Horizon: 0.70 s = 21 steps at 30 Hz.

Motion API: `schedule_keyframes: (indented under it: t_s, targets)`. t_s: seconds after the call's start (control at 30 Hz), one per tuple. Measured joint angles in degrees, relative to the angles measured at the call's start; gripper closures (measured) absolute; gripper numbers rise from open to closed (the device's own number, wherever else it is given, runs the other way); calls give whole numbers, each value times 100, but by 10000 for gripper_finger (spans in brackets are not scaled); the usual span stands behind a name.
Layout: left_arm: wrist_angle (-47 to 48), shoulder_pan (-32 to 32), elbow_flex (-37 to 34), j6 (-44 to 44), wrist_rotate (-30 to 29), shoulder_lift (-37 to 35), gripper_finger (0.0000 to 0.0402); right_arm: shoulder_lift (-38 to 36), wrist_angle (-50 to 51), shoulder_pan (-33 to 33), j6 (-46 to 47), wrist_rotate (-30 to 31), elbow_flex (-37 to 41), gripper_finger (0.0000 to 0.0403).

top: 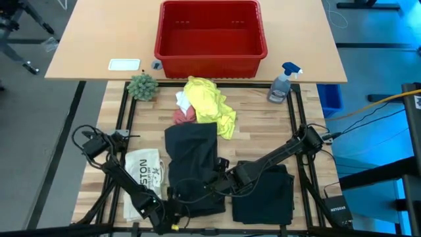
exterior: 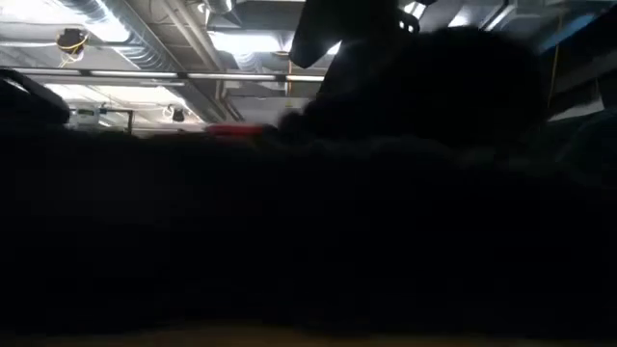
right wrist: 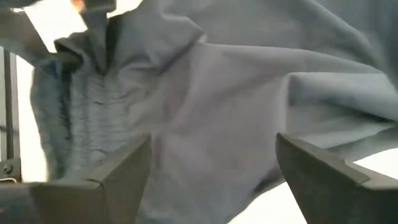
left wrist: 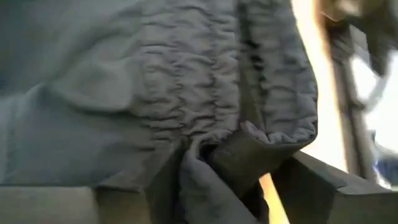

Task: Fold laundry
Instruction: Fold the dark blue short

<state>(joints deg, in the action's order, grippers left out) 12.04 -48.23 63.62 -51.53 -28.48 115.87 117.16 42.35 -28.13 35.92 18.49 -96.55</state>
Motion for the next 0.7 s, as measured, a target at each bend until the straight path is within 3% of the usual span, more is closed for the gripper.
schedule_keyframes:
  t_s: [0.17,0.2,0.4,0.7]
  targets:
    - [123,157,-33,-871,202,-111,359,0,7,-82,53,217,0,121]
    - [117,194,-36,-994,319,-133,374,0,12,-98,96,292,0,133]
    - [249,334,-68,-1118,662,-753,377,-116,181,-125,127,598,0,204]
    - [875,599,-44,-439,-20,-2522,377,-728,282,-35,-315,1301,-2,252]
